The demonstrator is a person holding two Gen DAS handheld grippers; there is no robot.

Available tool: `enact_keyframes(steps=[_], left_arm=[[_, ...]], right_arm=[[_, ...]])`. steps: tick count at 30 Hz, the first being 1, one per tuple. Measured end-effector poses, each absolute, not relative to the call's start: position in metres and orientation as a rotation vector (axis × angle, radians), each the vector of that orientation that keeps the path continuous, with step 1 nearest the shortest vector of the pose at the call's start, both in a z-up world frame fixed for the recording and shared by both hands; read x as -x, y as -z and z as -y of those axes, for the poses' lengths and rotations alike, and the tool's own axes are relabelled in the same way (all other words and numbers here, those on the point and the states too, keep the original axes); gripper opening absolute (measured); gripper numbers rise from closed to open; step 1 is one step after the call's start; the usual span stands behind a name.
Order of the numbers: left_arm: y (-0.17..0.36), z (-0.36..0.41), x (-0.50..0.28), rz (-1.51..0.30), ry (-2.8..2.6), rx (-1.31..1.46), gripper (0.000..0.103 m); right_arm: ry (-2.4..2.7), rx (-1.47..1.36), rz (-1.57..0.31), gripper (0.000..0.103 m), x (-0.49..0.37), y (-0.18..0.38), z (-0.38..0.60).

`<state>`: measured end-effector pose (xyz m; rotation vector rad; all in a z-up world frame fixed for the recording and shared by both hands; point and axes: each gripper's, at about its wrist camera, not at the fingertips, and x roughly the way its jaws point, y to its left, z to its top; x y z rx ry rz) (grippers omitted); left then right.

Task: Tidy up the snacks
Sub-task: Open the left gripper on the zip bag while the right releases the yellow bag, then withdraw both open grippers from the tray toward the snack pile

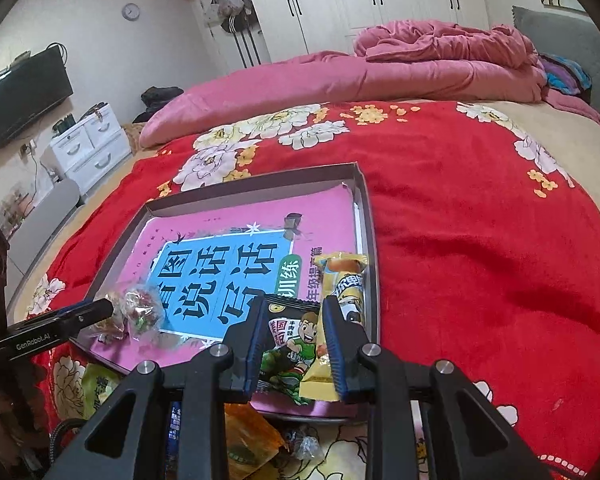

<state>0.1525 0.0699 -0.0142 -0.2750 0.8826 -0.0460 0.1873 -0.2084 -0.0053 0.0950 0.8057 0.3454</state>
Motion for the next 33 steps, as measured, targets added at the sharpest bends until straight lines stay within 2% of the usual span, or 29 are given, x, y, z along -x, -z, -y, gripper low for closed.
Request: enact_keyframes(steps=[2, 10, 16, 19, 24, 33], left_arm=[[0.013, -0.070, -0.152, -0.878, 0.049, 0.276, 0.060], [0.009, -0.068, -0.150, -0.864, 0.058, 0.270, 0.062], [0.007, -0.071, -0.148, -0.852, 0.045, 0.274, 0.064], [0.008, -0.073, -0.149, -0.855, 0.043, 0.287, 0.069], [0.006, -0.074, -0.148, -0.846, 0.043, 0.286, 0.072], [-0.001, -0.071, -0.145, -0.812, 0.047, 0.278, 0.079]], right_arm=[[-0.346, -0.096, -0.815, 0.028, -0.188, 0.007, 0.208], [-0.351, -0.122, -0.832, 0.028, -0.190, 0.011, 0.209], [-0.362, -0.129, -0.849, 0.034, -0.192, 0.015, 0.208], [-0.365, -0.130, -0.846, 0.036, -0.191, 0.014, 0.207], [-0.373, -0.156, -0.813, 0.048, -0.190, 0.007, 0.211], [-0.364, -0.201, -0.736, 0.057, -0.185, -0.008, 0.221]])
